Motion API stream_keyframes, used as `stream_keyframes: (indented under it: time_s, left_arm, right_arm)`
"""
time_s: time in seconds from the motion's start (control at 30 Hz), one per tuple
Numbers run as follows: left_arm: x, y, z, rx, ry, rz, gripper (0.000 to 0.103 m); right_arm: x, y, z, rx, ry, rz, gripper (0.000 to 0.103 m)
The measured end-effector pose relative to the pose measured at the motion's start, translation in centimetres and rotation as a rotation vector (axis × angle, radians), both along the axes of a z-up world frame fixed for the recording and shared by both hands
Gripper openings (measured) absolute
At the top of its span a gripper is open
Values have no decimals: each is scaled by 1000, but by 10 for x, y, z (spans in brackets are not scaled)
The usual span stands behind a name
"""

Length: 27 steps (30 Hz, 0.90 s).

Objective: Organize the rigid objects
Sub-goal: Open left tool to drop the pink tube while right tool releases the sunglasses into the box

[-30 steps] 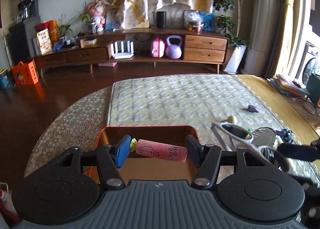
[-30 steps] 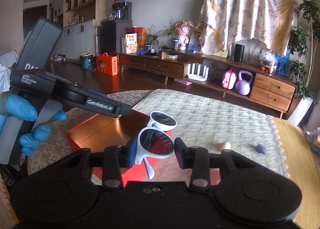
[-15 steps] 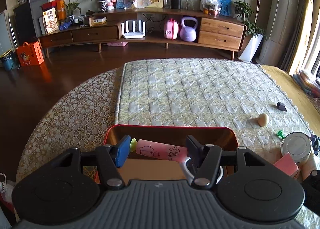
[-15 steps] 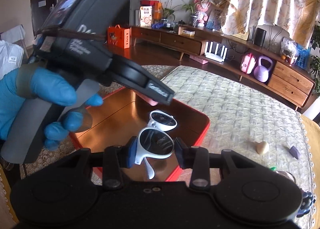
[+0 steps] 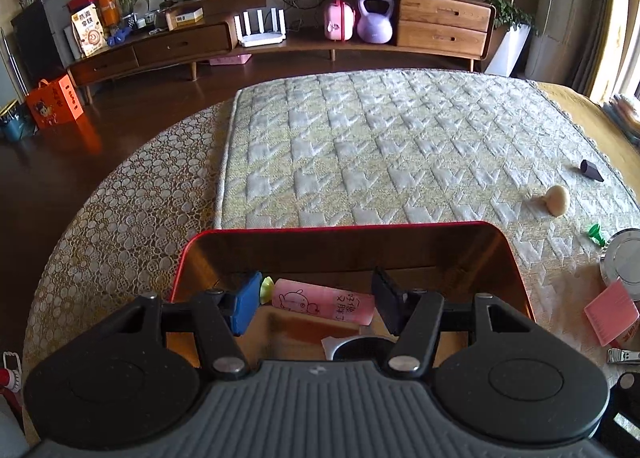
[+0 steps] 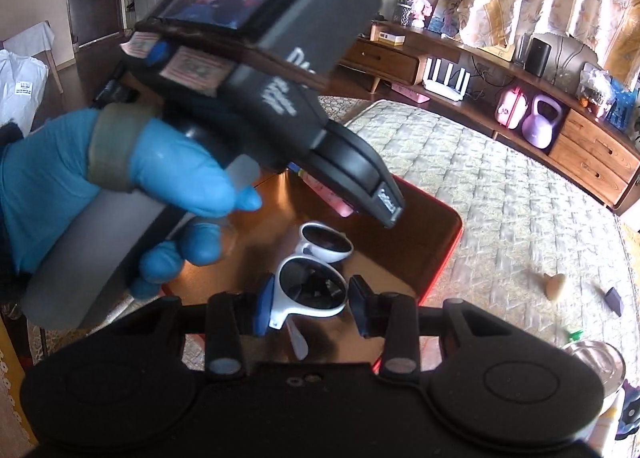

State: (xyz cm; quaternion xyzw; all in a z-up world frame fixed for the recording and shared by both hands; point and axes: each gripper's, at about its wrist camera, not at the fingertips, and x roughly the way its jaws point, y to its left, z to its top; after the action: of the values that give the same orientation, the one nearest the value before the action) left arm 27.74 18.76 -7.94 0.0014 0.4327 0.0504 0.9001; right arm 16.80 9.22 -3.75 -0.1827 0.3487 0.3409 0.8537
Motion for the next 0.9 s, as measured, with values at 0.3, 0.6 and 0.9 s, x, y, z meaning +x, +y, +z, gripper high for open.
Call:
stream_keyframes:
  time_s: [0.3,0.6,0.9]
  left_arm:
    - [12,1,-14,-6,78,26,60]
    - [13,3,-15,-24,90,38,60]
    - [0,-2,2,-32,44,38,67]
  right_arm:
    - [1,-4,-1,14,30,-9,39]
    - [4,-8,-1,24,53,-11,44]
    - [2,-13,5,46,45,-20,50]
